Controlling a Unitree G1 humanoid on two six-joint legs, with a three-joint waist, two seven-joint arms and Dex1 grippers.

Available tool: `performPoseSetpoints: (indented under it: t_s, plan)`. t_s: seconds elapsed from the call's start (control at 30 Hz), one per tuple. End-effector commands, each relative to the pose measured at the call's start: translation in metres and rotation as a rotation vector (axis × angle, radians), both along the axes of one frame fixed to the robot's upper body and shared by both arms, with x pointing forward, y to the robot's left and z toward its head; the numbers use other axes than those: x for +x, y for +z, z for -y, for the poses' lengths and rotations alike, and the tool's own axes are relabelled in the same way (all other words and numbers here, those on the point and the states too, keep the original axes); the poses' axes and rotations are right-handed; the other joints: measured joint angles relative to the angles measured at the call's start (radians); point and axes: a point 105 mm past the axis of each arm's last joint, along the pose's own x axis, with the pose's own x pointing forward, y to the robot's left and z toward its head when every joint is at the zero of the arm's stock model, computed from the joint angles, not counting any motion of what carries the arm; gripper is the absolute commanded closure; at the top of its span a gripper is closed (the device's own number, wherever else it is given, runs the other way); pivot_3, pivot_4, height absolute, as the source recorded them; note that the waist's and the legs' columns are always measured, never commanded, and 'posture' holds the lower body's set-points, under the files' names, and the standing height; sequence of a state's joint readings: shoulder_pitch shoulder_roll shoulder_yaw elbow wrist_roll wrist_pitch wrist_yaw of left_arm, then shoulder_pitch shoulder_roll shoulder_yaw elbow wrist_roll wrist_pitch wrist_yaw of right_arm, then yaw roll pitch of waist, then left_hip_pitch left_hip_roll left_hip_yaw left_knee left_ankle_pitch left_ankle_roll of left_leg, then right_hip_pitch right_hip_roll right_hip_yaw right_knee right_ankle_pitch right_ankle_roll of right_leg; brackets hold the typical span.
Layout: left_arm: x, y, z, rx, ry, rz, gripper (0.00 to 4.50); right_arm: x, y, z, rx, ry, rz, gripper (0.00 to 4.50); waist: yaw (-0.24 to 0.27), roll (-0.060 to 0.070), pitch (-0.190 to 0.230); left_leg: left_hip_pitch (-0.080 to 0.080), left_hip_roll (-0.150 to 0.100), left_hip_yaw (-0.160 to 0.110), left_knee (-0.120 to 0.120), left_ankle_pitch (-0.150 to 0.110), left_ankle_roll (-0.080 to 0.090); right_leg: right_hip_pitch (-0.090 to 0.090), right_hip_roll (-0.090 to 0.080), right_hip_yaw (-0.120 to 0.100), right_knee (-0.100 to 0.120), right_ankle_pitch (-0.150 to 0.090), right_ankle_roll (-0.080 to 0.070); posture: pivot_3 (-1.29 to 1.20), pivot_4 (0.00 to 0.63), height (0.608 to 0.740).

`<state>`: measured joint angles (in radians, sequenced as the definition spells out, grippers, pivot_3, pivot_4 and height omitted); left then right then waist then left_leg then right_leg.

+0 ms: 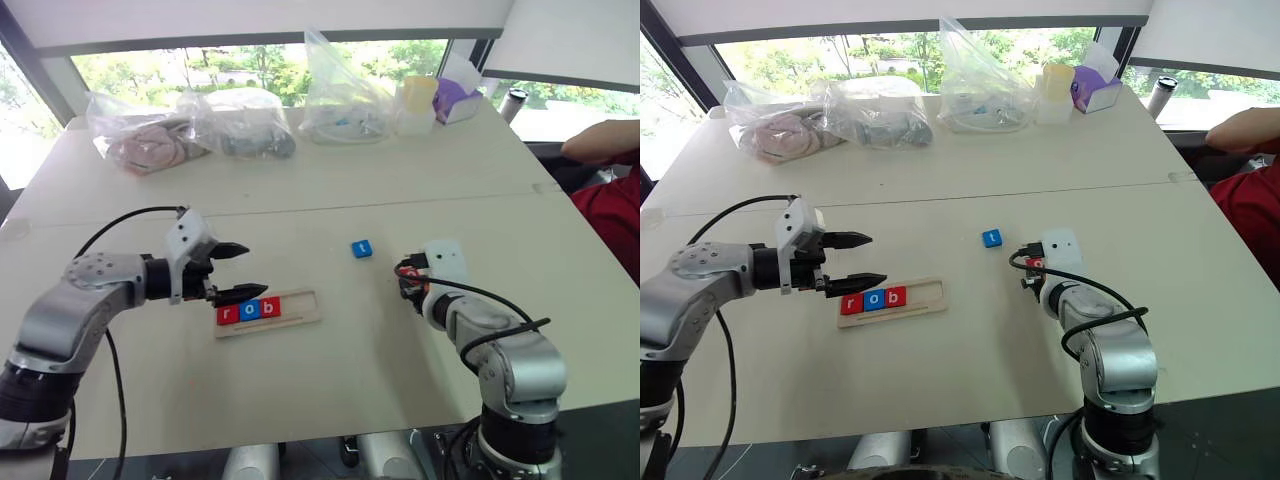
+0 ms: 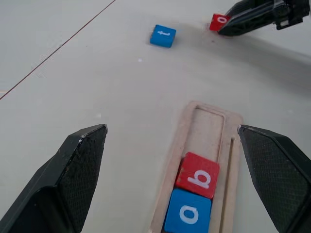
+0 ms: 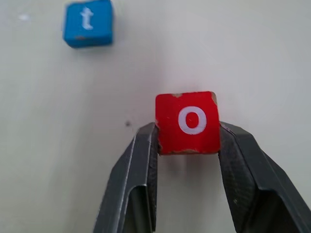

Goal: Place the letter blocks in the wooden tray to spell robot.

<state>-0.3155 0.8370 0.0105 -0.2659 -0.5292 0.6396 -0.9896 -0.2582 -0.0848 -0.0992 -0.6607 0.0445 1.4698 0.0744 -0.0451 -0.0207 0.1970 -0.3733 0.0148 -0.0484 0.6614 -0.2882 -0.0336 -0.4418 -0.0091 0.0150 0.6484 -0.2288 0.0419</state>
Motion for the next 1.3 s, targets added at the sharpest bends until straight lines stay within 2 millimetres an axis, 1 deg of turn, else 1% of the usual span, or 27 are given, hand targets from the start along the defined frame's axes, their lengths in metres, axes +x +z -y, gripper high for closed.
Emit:
performPoseSetpoints:
  t_s: [0.03, 0.07, 0.13, 0.17, 0.23, 0.3, 0.4, 0.43, 0.5, 0.53, 0.57, 0.67, 0.73, 0.8, 0.83, 0.9, 0.97, 1.03, 1.13, 1.23, 1.3]
  plan:
    - [0.003, 0.006, 0.003, 0.007, -0.024, 0.041, 0.00, -0.003, -0.002, -0.005, 0.042, -0.046, -0.023, 3.34, 0.001, 0.000, 0.000, 0.000, 0.000, 0.000, 0.000, 0.000, 0.000, 0.000, 0.000, 0.000, 0.000, 0.000, 0.000, 0.00, 0.150, 0.740]
    - [0.003, 0.006, 0.004, 0.007, -0.026, 0.042, 0.00, -0.004, -0.003, -0.008, 0.056, -0.043, -0.030, 3.34, 0.001, 0.000, 0.000, 0.000, 0.000, 0.000, 0.000, 0.000, 0.000, 0.000, 0.000, 0.000, 0.000, 0.001, 0.001, 0.00, 0.150, 0.740]
    - [0.003, 0.006, 0.004, 0.007, -0.027, 0.043, 0.00, -0.003, -0.001, -0.014, 0.082, -0.031, -0.022, 2.31, 0.000, 0.000, 0.000, 0.000, 0.000, 0.000, 0.000, 0.000, 0.000, 0.000, -0.001, 0.000, -0.001, 0.000, 0.000, 0.00, 0.150, 0.740]
    - [0.003, 0.006, 0.004, 0.007, -0.027, 0.044, 0.00, -0.002, 0.000, -0.013, 0.083, -0.033, -0.015, 1.98, 0.000, 0.000, 0.000, 0.000, 0.000, 0.000, 0.000, 0.000, 0.000, 0.000, -0.001, 0.000, -0.001, 0.000, 0.000, 0.00, 0.150, 0.740]
    - [0.002, 0.005, 0.003, 0.008, -0.025, 0.042, 0.00, -0.001, 0.002, -0.005, 0.045, -0.037, -0.021, 0.93, 0.000, 0.000, 0.000, 0.000, 0.000, 0.000, 0.000, 0.000, 0.000, 0.000, -0.001, 0.000, -0.001, 0.000, 0.000, 0.00, 0.150, 0.740]
    - [0.001, 0.003, 0.001, 0.027, -0.024, 0.036, 0.00, 0.001, 0.011, 0.000, -0.031, 0.013, 0.012, 0.06, 0.002, 0.000, 0.000, 0.000, 0.000, 0.000, 0.000, 0.000, 0.000, 0.000, -0.001, 0.000, -0.001, -0.001, -0.001, 0.00, 0.150, 0.740]
    - [-0.005, 0.001, -0.001, 0.065, -0.044, 0.017, 0.00, 0.010, 0.039, 0.005, -0.168, 0.155, 0.123, 0.06, 0.001, 0.000, 0.000, -0.001, -0.002, 0.000, 0.000, 0.000, 0.000, 0.000, -0.002, 0.000, -0.002, -0.001, -0.001, 0.00, 0.150, 0.740]
    - [-0.007, 0.002, -0.001, 0.070, -0.051, 0.011, 0.00, 0.014, 0.048, 0.008, -0.190, 0.194, 0.148, 0.06, 0.001, 0.001, 0.000, -0.001, -0.002, 0.001, 0.000, 0.000, 0.000, 0.000, -0.002, 0.000, -0.002, -0.001, -0.001, 0.00, 0.150, 0.740]
    - [-0.010, 0.005, -0.001, 0.078, -0.064, 0.008, 0.00, 0.023, 0.068, 0.008, -0.162, 0.306, 0.212, 0.06, -0.003, 0.000, 0.001, -0.001, -0.002, 0.003, 0.000, 0.000, 0.000, 0.000, -0.002, 0.001, -0.002, -0.001, 0.000, 0.00, 0.150, 0.740]
    - [-0.011, 0.007, -0.001, 0.080, -0.070, 0.007, 0.00, 0.026, 0.077, 0.007, -0.152, 0.383, 0.244, 0.06, -0.004, 0.000, 0.001, 0.000, -0.001, 0.004, 0.000, 0.000, 0.000, 0.000, -0.001, 0.001, -0.002, -0.001, 0.000, 0.00, 0.150, 0.740]
    - [-0.012, 0.009, -0.001, 0.080, -0.075, 0.008, 0.00, 0.027, 0.085, 0.003, -0.127, 0.496, 0.273, 0.06, -0.003, 0.000, 0.001, 0.000, -0.001, 0.004, 0.000, 0.000, 0.000, 0.000, -0.001, 0.001, -0.002, -0.001, 0.000, 0.00, 0.150, 0.740]
    - [-0.013, 0.012, 0.001, 0.078, -0.084, 0.006, 0.00, 0.015, 0.088, 0.000, -0.084, 0.808, 0.293, 0.06, 0.003, 0.000, 0.001, 0.000, -0.001, 0.002, -0.003, 0.000, 0.001, 0.000, 0.000, 0.000, -0.003, -0.002, 0.001, 0.00, 0.150, 0.740]
    - [-0.014, 0.012, 0.001, 0.079, -0.087, 0.002, 0.00, 0.008, 0.068, 0.012, -0.071, 0.960, 0.210, 0.06, 0.005, 0.000, 0.001, 0.000, -0.001, 0.002, -0.004, -0.001, 0.001, 0.000, 0.000, 0.000, -0.003, -0.001, 0.005, 0.00, 0.150, 0.740]
    - [-0.016, 0.011, 0.001, 0.085, -0.085, -0.004, 0.00, 0.009, 0.050, 0.027, -0.114, 1.069, 0.156, 0.06, 0.003, -0.001, 0.001, 0.000, -0.001, 0.003, -0.004, -0.002, 0.003, 0.001, -0.001, 0.000, -0.004, -0.002, 0.007, 0.00, 0.150, 0.740]
    - [-0.017, 0.010, 0.000, 0.088, -0.084, -0.006, 0.00, 0.011, 0.046, 0.032, -0.129, 1.108, 0.153, 0.06, 0.001, 0.000, 0.001, 0.000, -0.001, 0.004, -0.004, -0.002, 0.003, 0.001, -0.001, 0.000, -0.004, -0.001, 0.007, 0.00, 0.150, 0.740]
    - [-0.019, 0.010, -0.002, 0.092, -0.077, -0.010, 0.00, 0.019, 0.039, 0.040, -0.171, 1.145, 0.158, 0.06, -0.003, -0.001, 0.001, 0.001, -0.001, 0.009, -0.003, -0.002, 0.003, 0.001, -0.002, 0.003, -0.005, -0.001, 0.006, 0.00, 0.150, 0.740]
    - [-0.020, 0.010, -0.005, 0.094, -0.059, -0.011, 0.00, 0.035, 0.035, 0.047, -0.223, 1.144, 0.184, 0.06, -0.010, -0.001, 0.001, 0.002, -0.001, 0.013, -0.003, -0.002, 0.003, 0.000, -0.001, 0.007, -0.003, -0.001, 0.007, 0.00, 0.150, 0.740]
    - [-0.022, 0.010, -0.008, 0.100, -0.046, -0.014, 0.00, 0.043, 0.030, 0.050, -0.267, 1.159, 0.191, 0.06, -0.013, -0.001, 0.002, 0.003, -0.001, 0.014, -0.002, -0.002, 0.003, 0.000, -0.001, 0.008, -0.002, 0.000, 0.006, 0.00, 0.150, 0.740]
    - [-0.029, 0.006, -0.011, 0.116, -0.036, -0.038, 0.00, 0.040, 0.019, 0.048, -0.253, 1.235, 0.166, 0.06, -0.011, -0.001, 0.002, 0.003, 0.000, 0.014, -0.002, -0.002, 0.003, 0.000, 0.000, 0.008, -0.001, 0.000, 0.006, 0.00, 0.150, 0.740]
    - [-0.033, 0.004, -0.015, 0.124, -0.024, -0.046, 0.00, 0.040, 0.015, 0.046, -0.244, 1.265, 0.167, 0.06, -0.004, -0.001, 0.002, 0.002, 0.000, 0.014, -0.002, -0.002, 0.003, 0.000, -0.001, 0.008, -0.002, 0.000, 0.007, 0.00, 0.150, 0.740]
    - [-0.034, 0.004, -0.016, 0.131, -0.015, -0.048, 0.00, 0.039, 0.007, 0.046, -0.275, 1.297, 0.159, 0.06, 0.002, -0.001, 0.002, 0.002, 0.000, 0.014, -0.001, -0.002, 0.003, -0.001, -0.001, 0.009, -0.001, 0.002, 0.004, 0.00, 0.150, 0.740]
